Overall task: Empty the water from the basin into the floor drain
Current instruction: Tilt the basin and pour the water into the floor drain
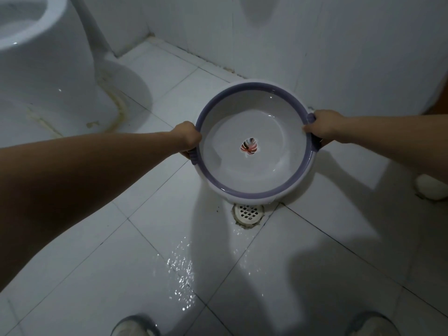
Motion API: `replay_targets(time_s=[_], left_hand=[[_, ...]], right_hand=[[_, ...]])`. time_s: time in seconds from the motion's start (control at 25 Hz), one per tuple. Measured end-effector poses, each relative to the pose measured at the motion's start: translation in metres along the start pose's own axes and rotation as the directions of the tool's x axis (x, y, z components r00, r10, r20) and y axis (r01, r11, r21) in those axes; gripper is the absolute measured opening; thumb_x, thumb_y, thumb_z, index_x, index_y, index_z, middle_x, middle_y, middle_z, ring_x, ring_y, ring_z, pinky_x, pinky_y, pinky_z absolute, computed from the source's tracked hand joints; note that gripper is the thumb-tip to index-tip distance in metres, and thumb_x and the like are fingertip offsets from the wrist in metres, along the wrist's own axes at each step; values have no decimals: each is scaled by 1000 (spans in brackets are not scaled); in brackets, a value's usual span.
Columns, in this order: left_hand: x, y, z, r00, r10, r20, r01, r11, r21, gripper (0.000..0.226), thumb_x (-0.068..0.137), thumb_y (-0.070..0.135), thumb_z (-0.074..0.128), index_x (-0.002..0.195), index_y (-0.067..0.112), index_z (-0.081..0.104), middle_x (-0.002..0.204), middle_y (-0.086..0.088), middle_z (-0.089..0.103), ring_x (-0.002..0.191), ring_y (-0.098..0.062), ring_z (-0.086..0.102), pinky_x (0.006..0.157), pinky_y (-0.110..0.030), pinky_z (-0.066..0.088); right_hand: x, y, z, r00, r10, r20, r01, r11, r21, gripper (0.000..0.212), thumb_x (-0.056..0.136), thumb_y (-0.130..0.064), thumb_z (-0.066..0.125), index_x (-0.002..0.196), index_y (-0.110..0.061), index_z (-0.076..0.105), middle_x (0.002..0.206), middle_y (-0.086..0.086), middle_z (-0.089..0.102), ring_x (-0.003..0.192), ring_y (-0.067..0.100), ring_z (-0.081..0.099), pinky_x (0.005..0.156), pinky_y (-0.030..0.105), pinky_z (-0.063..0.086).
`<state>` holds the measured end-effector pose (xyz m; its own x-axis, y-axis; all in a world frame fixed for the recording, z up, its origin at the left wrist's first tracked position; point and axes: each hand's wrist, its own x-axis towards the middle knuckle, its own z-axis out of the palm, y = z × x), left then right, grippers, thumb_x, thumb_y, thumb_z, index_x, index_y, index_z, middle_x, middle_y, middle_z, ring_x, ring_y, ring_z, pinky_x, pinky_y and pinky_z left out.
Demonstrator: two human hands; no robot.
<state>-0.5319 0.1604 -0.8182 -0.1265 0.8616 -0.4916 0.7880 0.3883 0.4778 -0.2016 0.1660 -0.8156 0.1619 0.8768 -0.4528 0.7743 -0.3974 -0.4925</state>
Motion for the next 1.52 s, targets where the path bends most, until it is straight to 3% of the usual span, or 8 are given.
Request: replay_targets(time_s=[0.32, 0.6, 0.76, 0.92, 1.28, 1.52], left_hand=[[2, -2, 0, 1000, 6, -2, -7, 999, -41, 33, 93, 2, 36, 116, -13, 54, 106, -29, 64, 85, -43, 68, 74, -49, 60], [5, -3, 1, 1000, 7, 5, -7, 998, -60, 34, 92, 2, 37, 117, -13, 55, 109, -30, 64, 89, -44, 68, 76, -52, 59], [6, -5, 2, 1000, 1, 13, 0, 998, -67, 34, 92, 2, 37, 116, -13, 55, 109, -30, 65, 89, -45, 68, 77, -52, 59], [5, -5, 3, 1000, 6, 18, -5, 998, -66, 32, 94, 3, 37, 116, -13, 55, 104, -28, 65, 81, -42, 68, 67, -45, 60], [5, -7, 1, 999, 28, 25, -28, 1000, -6, 31, 93, 2, 36, 112, -13, 56, 96, -26, 65, 61, -32, 66, 37, -30, 55], [7, -10, 1, 999, 29, 24, -29, 1000, 5, 30, 95, 3, 37, 114, -12, 55, 93, -25, 64, 59, -30, 65, 33, -27, 52]], right_hand=[[1, 1, 2, 1000, 11, -9, -11, 1000, -1, 36, 98, -18, 51, 128, 1, 47, 101, 29, 67, 84, 46, 70, 74, 47, 58], [-1, 1, 3, 1000, -6, -18, 5, 1000, -21, 34, 98, -19, 51, 124, 2, 48, 104, 30, 67, 86, 46, 70, 83, 51, 57], [-1, 2, 3, 999, -23, -35, 21, 998, -67, 29, 97, -21, 53, 118, -1, 51, 97, 21, 66, 75, 35, 66, 63, 40, 55], [1, 4, 3, 999, -21, -25, 20, 999, -30, 34, 96, -19, 54, 121, 2, 53, 111, 27, 65, 95, 43, 66, 86, 52, 56], [2, 7, 5, 1000, -9, 9, 9, 999, 39, 28, 96, -14, 51, 117, 5, 51, 99, 33, 67, 87, 47, 69, 74, 50, 60], [2, 5, 5, 1000, -9, 18, 9, 999, 48, 32, 97, -13, 52, 123, 4, 48, 101, 34, 66, 87, 48, 69, 73, 51, 59]])
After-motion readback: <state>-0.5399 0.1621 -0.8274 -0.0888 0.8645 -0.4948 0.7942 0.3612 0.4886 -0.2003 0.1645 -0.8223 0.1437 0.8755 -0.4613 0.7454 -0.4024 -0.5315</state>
